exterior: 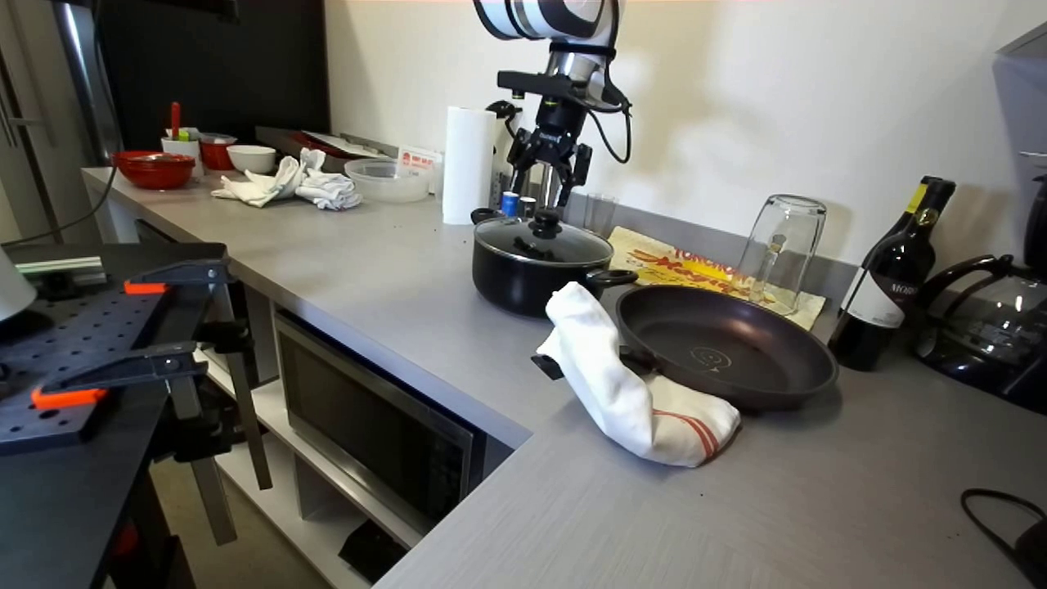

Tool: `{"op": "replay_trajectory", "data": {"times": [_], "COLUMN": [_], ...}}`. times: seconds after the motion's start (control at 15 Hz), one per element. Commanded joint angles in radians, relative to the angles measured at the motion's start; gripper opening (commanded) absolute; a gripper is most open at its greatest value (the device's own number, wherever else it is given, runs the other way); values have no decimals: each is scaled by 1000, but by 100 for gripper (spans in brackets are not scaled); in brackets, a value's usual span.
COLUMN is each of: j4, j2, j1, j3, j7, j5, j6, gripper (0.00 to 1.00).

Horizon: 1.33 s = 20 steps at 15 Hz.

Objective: Remove the lid from the pot

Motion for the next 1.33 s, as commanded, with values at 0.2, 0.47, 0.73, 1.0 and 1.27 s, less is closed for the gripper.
{"op": "replay_trajectory", "data": {"times": [0.2, 0.47, 0.73, 1.0, 1.27], "j4": [169, 240, 296, 336, 364], "j2": [120, 167, 201, 225, 240], "j1": [17, 16, 16, 15, 13], "j3": [-15, -15, -13, -12, -11], "j7": [-42, -58, -65, -74, -84], "j5": [-15, -11, -6, -2, 1], "j6": [-94, -128, -146, -166, -183], "gripper": [100, 100, 100, 73, 42]}}
